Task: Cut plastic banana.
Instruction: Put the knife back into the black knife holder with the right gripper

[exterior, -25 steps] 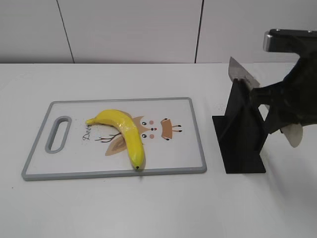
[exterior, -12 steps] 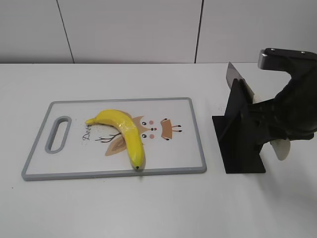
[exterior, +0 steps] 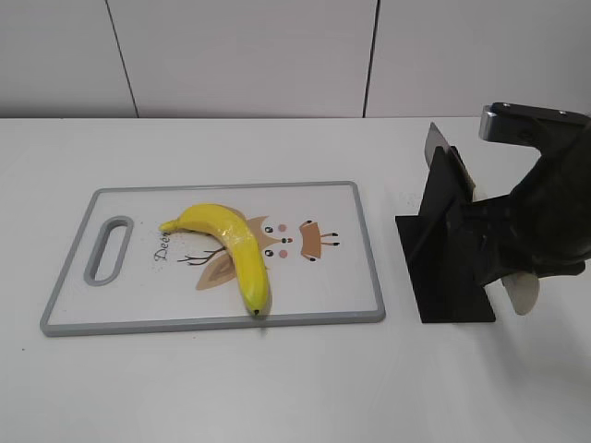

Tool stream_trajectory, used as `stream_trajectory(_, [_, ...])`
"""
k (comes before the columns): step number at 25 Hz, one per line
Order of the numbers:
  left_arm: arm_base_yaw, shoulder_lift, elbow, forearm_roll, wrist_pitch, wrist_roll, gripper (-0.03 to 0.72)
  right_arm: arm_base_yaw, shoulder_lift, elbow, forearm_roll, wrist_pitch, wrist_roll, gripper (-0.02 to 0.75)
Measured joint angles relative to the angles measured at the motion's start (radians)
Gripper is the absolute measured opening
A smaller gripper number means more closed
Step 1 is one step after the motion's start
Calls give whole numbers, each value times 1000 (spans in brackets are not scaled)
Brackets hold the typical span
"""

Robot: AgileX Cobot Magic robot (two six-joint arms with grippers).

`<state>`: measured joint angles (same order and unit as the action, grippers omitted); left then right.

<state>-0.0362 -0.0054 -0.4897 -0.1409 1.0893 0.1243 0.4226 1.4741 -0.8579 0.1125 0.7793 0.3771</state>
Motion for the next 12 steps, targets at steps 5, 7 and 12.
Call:
stream_trajectory(5, [0,0,0,0,0,0,496,0,0,0,3,25,0,252])
stream_trajectory(7, [0,0,0,0,0,0,491,0,0,0,3,29,0,370])
stream_trajectory(12, [0,0,0,0,0,0,489,0,-8,-2,3,40,0,580])
